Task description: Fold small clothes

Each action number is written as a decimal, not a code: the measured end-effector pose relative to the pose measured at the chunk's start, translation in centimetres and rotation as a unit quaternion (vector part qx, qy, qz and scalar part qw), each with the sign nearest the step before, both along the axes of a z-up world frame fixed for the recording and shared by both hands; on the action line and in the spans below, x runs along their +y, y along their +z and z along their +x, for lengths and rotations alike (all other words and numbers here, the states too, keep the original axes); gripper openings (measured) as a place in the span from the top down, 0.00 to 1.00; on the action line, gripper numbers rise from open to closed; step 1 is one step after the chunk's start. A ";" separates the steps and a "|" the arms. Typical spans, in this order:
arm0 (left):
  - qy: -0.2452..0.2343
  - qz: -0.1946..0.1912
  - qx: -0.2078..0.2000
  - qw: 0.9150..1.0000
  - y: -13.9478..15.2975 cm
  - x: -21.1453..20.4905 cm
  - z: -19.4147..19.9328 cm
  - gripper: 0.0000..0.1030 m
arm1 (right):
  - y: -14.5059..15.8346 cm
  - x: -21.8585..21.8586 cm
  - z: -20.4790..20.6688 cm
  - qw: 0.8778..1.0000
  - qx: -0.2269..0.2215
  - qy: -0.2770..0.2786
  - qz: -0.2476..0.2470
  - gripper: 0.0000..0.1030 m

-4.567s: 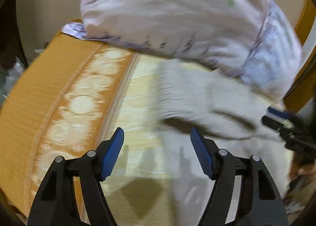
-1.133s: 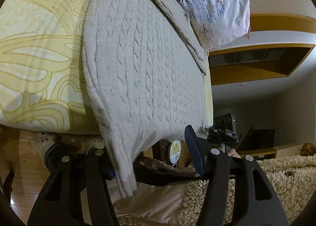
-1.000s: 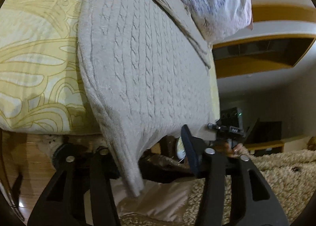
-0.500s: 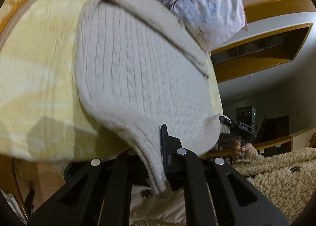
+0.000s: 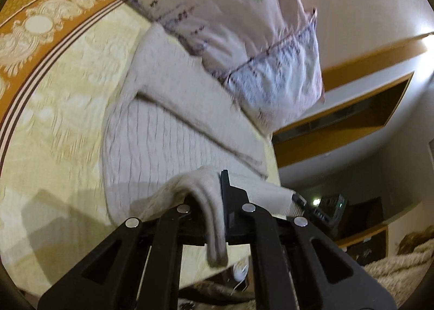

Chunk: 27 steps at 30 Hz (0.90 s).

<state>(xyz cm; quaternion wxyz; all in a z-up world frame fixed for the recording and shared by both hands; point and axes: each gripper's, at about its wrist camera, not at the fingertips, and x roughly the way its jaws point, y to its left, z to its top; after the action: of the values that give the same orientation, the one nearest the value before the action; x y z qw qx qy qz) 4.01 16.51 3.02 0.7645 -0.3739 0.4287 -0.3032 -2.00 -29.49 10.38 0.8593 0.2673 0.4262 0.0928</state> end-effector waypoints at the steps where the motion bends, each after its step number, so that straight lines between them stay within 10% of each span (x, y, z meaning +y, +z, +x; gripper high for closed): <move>1: 0.003 -0.003 -0.002 1.000 0.1 0.1 0.4 0.94 | 0.2 0.1 0.3 1.000 -0.004 -0.002 -0.002 0.94; 27: 0.038 0.015 -0.028 0.999 0.8 -2.6 16.4 0.94 | -0.8 -2.9 12.3 0.995 -0.059 -0.082 -0.008 0.94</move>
<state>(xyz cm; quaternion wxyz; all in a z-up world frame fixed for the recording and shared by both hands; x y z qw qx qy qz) 20.36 13.91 3.82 0.7929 -0.3697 0.3969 -0.2777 10.35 -32.41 9.58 0.8899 0.2882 0.3519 0.0346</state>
